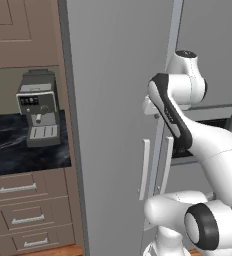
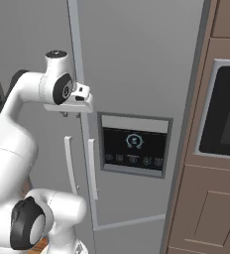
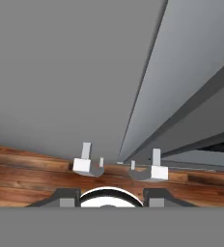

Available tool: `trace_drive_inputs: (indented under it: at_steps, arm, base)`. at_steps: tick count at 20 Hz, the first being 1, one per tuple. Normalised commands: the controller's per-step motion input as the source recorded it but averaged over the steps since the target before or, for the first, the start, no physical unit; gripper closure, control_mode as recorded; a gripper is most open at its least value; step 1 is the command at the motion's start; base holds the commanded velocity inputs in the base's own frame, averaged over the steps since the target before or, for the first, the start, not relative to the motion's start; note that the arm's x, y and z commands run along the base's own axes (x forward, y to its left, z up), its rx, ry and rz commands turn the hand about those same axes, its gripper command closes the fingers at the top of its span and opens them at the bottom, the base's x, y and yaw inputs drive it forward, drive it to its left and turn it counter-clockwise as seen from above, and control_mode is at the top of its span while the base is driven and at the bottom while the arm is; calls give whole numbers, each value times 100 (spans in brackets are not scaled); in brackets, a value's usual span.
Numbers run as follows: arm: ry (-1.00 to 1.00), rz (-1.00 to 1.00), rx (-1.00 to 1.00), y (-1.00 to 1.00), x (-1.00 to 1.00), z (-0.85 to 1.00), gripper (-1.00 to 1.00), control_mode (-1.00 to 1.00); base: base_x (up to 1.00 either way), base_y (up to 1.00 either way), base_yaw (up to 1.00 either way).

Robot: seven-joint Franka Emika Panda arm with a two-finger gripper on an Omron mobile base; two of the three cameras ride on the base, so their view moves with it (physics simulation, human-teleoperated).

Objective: Open the freezer door, pick up the ice cube tray from the freezer, and place it on the dining counter.

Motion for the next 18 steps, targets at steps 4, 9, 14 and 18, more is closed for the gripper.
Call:
trace_drive_inputs:
  at_steps: [4, 9, 14, 18]
  arm:
    - [0, 0, 0, 0, -11, 0, -100, -100]
    - [0, 0, 0, 0, -56, 0, -100, -100]
    - [0, 0, 0, 0, -83, -9, -100, -100]
    - [0, 0, 0, 0, -66, -23, -100, -100]
  base:
    - [0, 0, 0]
    - [0, 0, 0]
    - [0, 0, 0]
    - [0, 0, 0]
